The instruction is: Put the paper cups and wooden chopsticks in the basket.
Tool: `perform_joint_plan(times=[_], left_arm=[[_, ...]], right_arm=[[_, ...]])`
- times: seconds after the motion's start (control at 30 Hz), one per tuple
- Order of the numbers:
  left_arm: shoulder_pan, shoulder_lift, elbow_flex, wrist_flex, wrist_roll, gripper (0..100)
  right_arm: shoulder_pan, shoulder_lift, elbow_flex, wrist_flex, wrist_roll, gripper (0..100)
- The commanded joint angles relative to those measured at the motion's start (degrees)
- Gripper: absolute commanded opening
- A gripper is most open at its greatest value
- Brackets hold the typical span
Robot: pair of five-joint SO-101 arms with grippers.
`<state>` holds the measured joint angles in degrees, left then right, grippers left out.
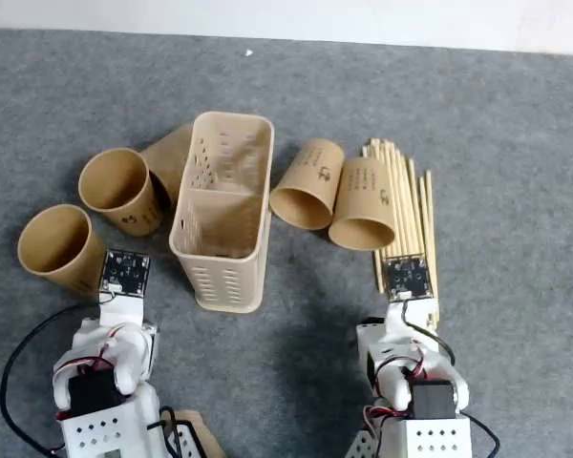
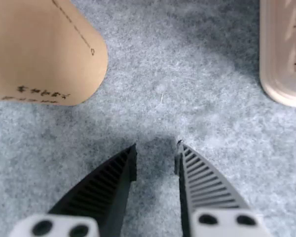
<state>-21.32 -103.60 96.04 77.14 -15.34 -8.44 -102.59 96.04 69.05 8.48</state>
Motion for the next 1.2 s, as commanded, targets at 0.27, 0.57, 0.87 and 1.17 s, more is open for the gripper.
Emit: perform_joint_plan(times=[0.27,0.57,0.87,1.17], left_arm=[[0.31,-0.48,1.1,-5.45,-6.95,15],[0.13,-0.48,1.1,-5.71,-12.4,15],[-2.42,-0.48,0.57,-6.42,-12.4,15],[-5.93,-0.04,-11.56,-6.42,-9.76,15]], right_arm=[[-0.48,-0.66,7.96,0.22,0.35,0.4],[5.58,-0.66,7.87,0.57,18.46,0.4],[5.67,-0.66,7.87,0.48,18.55,0.4],[5.76,-0.66,7.87,0.31,18.55,0.4]])
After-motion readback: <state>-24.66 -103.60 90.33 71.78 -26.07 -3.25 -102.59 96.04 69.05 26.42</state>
